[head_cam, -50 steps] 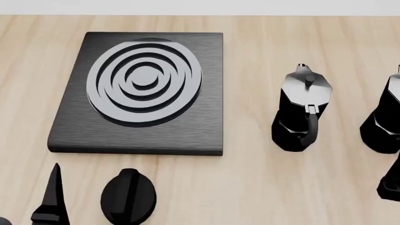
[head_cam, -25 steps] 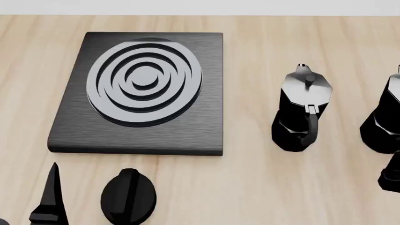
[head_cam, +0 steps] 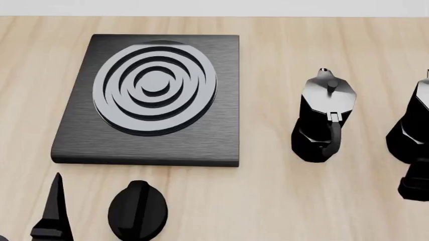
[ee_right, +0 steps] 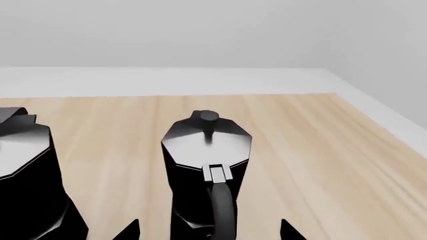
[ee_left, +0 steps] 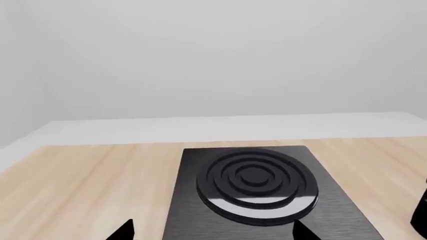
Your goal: Put the right moka pot on the stove.
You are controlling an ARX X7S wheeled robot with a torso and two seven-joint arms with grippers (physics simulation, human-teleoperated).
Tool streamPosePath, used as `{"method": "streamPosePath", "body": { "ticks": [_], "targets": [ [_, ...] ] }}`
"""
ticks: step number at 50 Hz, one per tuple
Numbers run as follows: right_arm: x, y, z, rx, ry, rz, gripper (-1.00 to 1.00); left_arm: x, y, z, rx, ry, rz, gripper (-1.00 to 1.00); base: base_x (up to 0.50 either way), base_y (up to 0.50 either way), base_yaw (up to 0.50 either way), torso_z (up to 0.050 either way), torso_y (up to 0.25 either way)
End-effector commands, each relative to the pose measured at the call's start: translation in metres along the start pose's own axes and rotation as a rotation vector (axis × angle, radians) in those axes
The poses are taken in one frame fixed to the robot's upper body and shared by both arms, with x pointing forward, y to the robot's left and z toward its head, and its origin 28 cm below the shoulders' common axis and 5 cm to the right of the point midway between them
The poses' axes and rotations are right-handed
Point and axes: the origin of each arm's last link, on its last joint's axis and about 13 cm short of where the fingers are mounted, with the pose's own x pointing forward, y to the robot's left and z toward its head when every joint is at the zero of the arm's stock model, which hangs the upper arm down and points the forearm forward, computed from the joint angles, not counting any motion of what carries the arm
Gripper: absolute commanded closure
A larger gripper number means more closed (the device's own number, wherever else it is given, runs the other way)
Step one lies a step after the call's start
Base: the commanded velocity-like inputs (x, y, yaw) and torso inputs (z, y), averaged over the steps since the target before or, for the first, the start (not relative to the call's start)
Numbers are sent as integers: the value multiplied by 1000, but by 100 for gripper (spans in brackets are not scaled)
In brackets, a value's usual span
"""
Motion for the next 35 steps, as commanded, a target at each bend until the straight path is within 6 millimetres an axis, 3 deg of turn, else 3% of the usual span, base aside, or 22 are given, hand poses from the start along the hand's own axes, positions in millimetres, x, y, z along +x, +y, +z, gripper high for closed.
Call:
{"method": "streamPosePath", "body": {
  "ticks": [1,4,12,14,16,19,22,24,27,35],
  "targets": [
    [9,-1,-1,-17,15,-6,-100,0,0,0,-3,-2,-1,-100,0,0,0,0,0],
    [11,-2,6,-13,15,-4,-100,0,0,1,-4,-3,-2,-100,0,0,0,0,0],
    [15,-2,-3,-30,18,-2,-100,0,0,1,-5,-3,-5,-100,0,0,0,0,0],
    [17,-3,4,-24,21,5,-100,0,0,1,-5,-3,-5,-100,0,0,0,0,0],
    [18,-4,-6,-26,26,-1,-100,0,0,1,-2,-4,-8,-100,0,0,0,0,0],
    [21,-5,0,-13,26,0,-100,0,0,1,-3,-3,-8,-100,0,0,0,0,0],
    [23,-4,-9,-15,31,-1,-100,0,0,1,-5,-5,-7,-100,0,0,0,0,0],
    [25,-4,3,-16,32,0,-100,0,0,2,-6,-4,-7,-100,0,0,0,0,0],
    [27,-4,-8,-21,34,-3,-100,0,0,2,-7,-4,-8,-100,0,0,0,0,0],
    [33,-5,-6,-21,41,-10,-100,0,0,1,-11,-6,-8,-100,0,0,0,0,0]
  ]
}}
